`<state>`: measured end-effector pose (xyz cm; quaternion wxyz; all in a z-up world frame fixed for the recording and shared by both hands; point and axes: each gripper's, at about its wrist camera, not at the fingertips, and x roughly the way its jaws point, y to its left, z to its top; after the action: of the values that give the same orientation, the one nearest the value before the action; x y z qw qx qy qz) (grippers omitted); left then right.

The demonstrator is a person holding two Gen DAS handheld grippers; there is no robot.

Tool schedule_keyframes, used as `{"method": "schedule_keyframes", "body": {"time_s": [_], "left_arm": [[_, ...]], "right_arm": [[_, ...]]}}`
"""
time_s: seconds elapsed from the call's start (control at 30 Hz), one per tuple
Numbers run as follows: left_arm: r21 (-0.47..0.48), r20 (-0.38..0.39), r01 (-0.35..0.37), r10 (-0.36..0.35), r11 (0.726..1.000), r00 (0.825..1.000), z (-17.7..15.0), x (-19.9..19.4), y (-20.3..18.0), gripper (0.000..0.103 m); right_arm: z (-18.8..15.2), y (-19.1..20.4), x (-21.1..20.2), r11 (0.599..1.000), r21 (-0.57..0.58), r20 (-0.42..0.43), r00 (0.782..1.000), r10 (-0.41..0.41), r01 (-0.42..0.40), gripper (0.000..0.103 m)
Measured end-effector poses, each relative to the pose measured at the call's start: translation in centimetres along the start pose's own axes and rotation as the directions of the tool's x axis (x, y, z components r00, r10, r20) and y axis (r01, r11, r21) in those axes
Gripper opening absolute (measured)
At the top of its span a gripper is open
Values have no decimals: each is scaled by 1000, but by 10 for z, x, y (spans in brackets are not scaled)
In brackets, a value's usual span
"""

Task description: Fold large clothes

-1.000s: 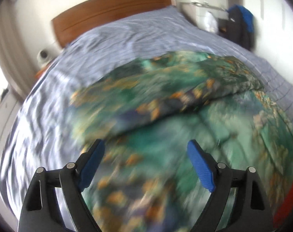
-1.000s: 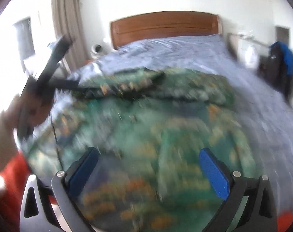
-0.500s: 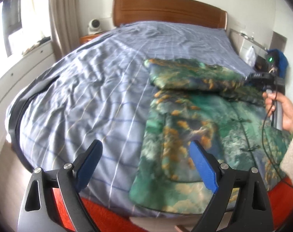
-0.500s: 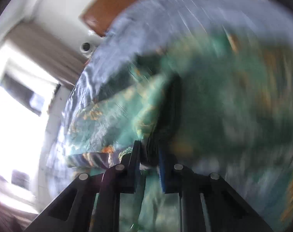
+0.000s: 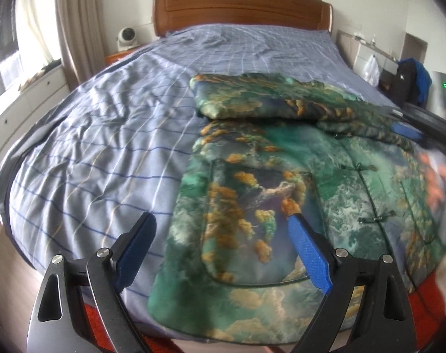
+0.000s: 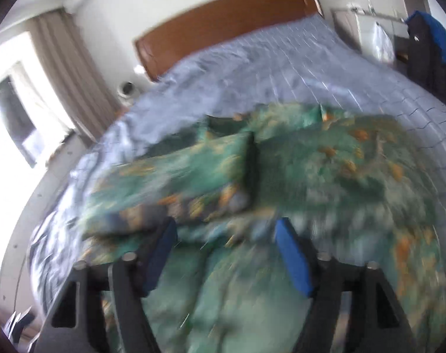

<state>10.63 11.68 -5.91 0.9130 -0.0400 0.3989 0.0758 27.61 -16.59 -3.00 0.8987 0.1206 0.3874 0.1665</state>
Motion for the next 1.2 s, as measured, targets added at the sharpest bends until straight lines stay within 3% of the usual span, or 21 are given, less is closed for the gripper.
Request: {"method": "schedule_keyframes", "body": {"time_s": [0.13,0.3,0.4,0.73,0.9,1.03,1.2], "left_arm": [[11,-12,23,-23,1000,1000,3,5,-16,92],[21,-1,44,-44,999,999,5,4,-34,96],[39,-7,39,-39,998,999,1,6,-43,98],[48,-35,-5,7,999,999,-12,18,-48,98],[37,-37,-15,16,999,999,-20,33,-44,99],[37,-102,-29,33,999,994,-30,60,-41,99],[68,-98,-41,47,997,994,-34,66,-45,103]], "right_arm": [[-61,27,-51,991,-129,4,999,36,-35,82],[-143,45,-103,917,-396,30,999,-43,52,83],[-166,38,-122,899,-435,42,998,-45,59,88],[-182,35,-134,894,-439,96,994,-54,91,91],[-188,41,-127,890,-450,77,996,-47,77,91],[-191,43,-125,883,-462,78,996,-50,81,91],[-193,41,-122,885,-458,69,996,-55,81,91]]}}
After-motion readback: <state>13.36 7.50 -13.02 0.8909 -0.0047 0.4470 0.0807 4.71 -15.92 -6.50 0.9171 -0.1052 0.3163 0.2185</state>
